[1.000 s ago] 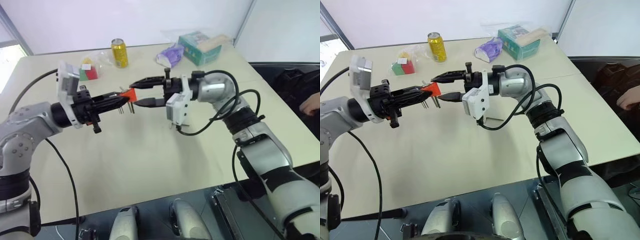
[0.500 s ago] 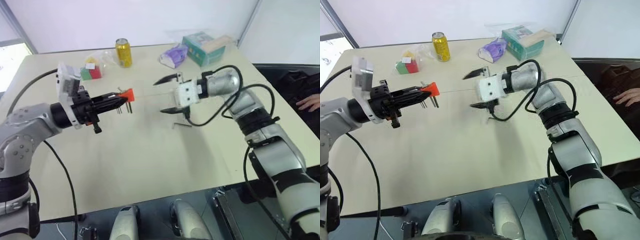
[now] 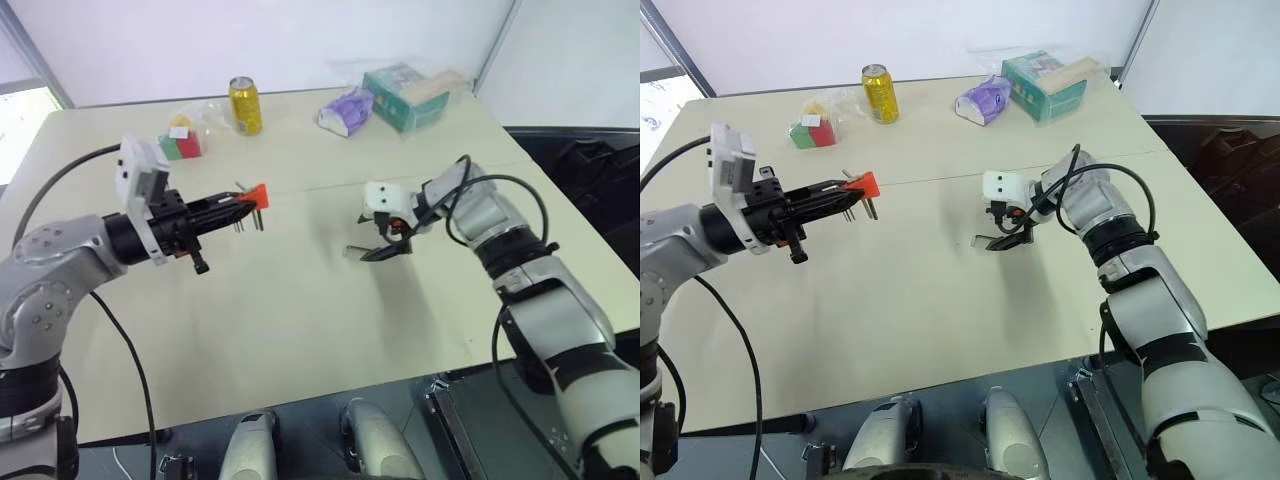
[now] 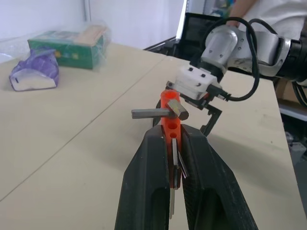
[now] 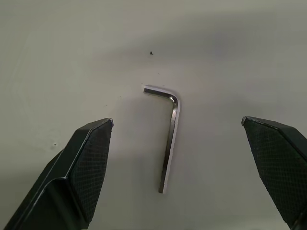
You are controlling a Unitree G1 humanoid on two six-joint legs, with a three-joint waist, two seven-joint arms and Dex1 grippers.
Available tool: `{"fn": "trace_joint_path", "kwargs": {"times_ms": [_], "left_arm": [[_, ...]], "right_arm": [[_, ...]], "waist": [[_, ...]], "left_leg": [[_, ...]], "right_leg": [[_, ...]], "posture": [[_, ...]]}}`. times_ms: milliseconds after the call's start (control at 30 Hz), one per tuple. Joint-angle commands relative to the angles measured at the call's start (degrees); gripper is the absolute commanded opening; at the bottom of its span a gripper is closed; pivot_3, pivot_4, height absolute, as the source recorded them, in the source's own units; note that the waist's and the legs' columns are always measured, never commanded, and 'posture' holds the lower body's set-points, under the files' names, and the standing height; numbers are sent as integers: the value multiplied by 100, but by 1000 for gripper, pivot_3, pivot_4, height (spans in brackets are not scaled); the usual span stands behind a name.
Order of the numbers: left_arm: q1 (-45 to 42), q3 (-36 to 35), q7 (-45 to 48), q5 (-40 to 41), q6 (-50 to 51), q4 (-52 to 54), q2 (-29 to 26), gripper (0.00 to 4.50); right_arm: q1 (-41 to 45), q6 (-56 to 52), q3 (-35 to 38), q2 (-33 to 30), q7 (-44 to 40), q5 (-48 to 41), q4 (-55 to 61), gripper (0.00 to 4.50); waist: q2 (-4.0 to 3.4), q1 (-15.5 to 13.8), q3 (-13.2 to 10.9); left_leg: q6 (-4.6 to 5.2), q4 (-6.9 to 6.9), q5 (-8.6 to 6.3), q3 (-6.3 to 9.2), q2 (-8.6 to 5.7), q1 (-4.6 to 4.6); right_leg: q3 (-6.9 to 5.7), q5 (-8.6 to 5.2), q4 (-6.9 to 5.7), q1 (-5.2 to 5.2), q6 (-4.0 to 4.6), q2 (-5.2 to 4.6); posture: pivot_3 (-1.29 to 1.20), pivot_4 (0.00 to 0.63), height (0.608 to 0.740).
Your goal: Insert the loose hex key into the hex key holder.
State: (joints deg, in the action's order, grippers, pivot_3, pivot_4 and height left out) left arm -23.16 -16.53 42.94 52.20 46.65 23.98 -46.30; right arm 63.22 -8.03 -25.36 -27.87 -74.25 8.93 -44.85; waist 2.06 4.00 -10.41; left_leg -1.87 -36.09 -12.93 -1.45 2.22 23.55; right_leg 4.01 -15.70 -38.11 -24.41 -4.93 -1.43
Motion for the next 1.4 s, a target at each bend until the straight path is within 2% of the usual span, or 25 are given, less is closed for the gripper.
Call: {"fn": "trace_joint_path", "kwargs": {"times_ms": [33, 233, 267, 333, 500, 533, 567, 733, 900, 1000, 1100, 1200, 1300, 1400], "left_arm": [[-7, -124, -86, 59, -76, 257, -17, 0], [68, -166, -197, 116, -31, 386, -35, 0], [88, -175, -212, 129, -28, 409, -38, 0], [106, -174, -234, 137, -28, 428, -46, 0], [148, -182, -328, 176, -19, 510, -44, 0], [153, -182, -334, 173, -27, 504, -48, 0], [160, -185, -338, 176, -34, 500, -54, 0], [102, -146, -353, 154, -77, 431, -32, 0], [-18, -65, -435, 86, -144, 291, 116, 0], [-101, -14, -450, -17, -202, 167, 199, 0], [-302, 114, -550, -200, -307, -70, 356, 0], [-494, 307, -534, -435, -400, -282, 475, 0], [-611, 397, -470, -571, -465, -411, 508, 0], [-690, 439, -400, -637, -493, -494, 516, 0]], "right_arm": [[134, -26, 155, 156, 202, 47, -264, 4462], [261, 253, 98, 398, 507, 271, -966, 4462], [276, 327, 75, 413, 550, 327, -1067, 3953], [319, 424, 43, 444, 572, 409, -1264, 3289], [376, 634, 37, 492, 644, 543, -1600, 657], [381, 645, 52, 514, 658, 549, -1624, 224], [384, 656, 63, 529, 662, 555, -1637, 43], [292, 646, 415, 665, 900, 307, -1366, 43], [224, 1430, 1845, 1153, 3097, -530, -615, 43], [71, 1361, 2455, 1462, 3959, -942, 308, 43], [-259, 789, 2793, 1822, 4465, -1423, 1773, 43], [-706, -271, 2899, 2208, 4389, -2441, 3501, 43], [-996, -1356, 2891, 2371, 4247, -3384, 4511, 43], [-1121, -1952, 3038, 2561, 4385, -4100, 4977, 43]], "waist": [[0, -4, 0], [0, -6, 0], [1, -4, 0], [0, -2, 0], [2, -6, 1], [2, -6, 1], [2, -6, 1], [2, -2, 2], [-1, 11, -1], [-3, -3, -2], [-2, -53, -1], [-1, -86, -1], [-2, -116, -1], [-2, -129, -1]], "left_leg": [[0, 0, 0, 0, 0, 0], [0, -3, 0, 0, -6, 3], [0, -4, 0, 1, -6, 2], [0, -4, 0, 2, -5, 0], [0, -6, 0, 3, -6, -5], [0, -7, 0, 4, -6, -7], [0, -8, 0, 4, -6, -7], [-1, -9, 0, 6, -6, -9], [-1, -3, 0, 5, -3, -3], [-1, 2, 1, 6, -3, 4], [-2, 2, 1, 9, -1, 8], [-1, -2, 1, 10, -2, 10], [-1, -4, 1, 9, -2, 10], [-1, -4, 0, 8, 4, 10]], "right_leg": [[0, 0, 0, 0, 0, -1], [0, 0, 0, 1, -1, -5], [0, 1, 0, 2, -1, -5], [0, 1, -1, 4, -2, -3], [0, 1, 0, 13, -2, -4], [0, 2, 0, 17, -3, -4], [0, 2, 0, 17, -3, -4], [-2, 2, 0, 21, -3, -3], [0, 2, -2, 8, -4, -1], [0, 2, -1, -1, -4, -2], [-3, 2, 0, 0, -4, -6], [-5, 3, 0, 1, -5, -11], [-6, 4, -1, 1, -6, -10], [-6, 4, -1, 1, -6, -9]], "posture": [[0, 150, 740], [0, 150, 740], [0, 150, 740], [0, 150, 740], [0, 150, 740], [0, 150, 740], [0, 150, 740], [0, 150, 740], [0, 150, 740], [0, 150, 740], [0, 150, 740], [0, 150, 740], [0, 150, 740], [0, 150, 740]]}}
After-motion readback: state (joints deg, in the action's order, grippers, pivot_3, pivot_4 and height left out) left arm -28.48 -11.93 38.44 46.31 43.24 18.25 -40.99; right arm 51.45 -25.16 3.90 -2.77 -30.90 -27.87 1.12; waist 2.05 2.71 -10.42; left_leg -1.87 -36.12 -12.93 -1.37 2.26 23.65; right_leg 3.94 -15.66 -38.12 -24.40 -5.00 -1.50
